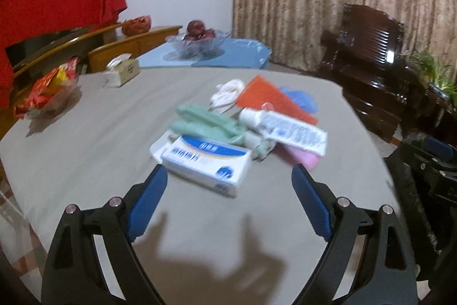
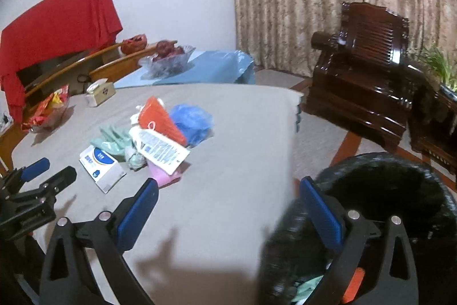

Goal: Collect trash
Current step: 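Move both tools back over the table toward the alcohol pad box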

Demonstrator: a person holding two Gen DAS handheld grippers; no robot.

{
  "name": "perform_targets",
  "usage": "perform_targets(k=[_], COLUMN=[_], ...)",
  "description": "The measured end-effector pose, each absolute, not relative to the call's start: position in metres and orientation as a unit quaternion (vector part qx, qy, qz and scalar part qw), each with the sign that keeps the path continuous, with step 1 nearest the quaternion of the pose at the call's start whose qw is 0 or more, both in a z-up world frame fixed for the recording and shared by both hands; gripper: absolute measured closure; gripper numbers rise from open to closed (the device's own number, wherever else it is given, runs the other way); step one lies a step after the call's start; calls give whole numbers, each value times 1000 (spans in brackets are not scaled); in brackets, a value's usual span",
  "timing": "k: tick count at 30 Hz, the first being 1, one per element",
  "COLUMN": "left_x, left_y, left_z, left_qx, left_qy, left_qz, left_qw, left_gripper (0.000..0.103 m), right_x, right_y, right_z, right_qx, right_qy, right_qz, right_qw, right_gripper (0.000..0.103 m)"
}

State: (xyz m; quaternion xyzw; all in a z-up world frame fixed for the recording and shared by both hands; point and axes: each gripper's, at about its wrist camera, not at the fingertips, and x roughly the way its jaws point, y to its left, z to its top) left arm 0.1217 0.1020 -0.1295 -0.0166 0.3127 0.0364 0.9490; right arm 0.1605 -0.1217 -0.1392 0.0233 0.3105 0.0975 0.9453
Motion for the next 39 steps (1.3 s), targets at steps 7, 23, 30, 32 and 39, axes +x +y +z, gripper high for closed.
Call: perform_targets(k=[7,23,30,32,39], left_x=[136,182,177,170,153], left_y=[112,119,135,144,167], left_z=[-153,-180,-183,-181,-176], left_qx=[-29,-52,-56,-59,-71], left_qy=[336,390,399,399,392], left_qz=[46,68,82,94,123], left_qw=[940,917,911,910,909], left_gripper=[17,28,29,29,30], right_x=[177,189,191,191,194], right_y=[-97,-90,-85,-84,-78], right_z=[-161,-169,-169,-169,-171], right_qx=[14,1,1,1,3], right_qy=[336,347,347,346,346], right_qz=[104,107,112,114,120], right_qw=[936,932,931,931,930], right_gripper=[6,6,6,6,6])
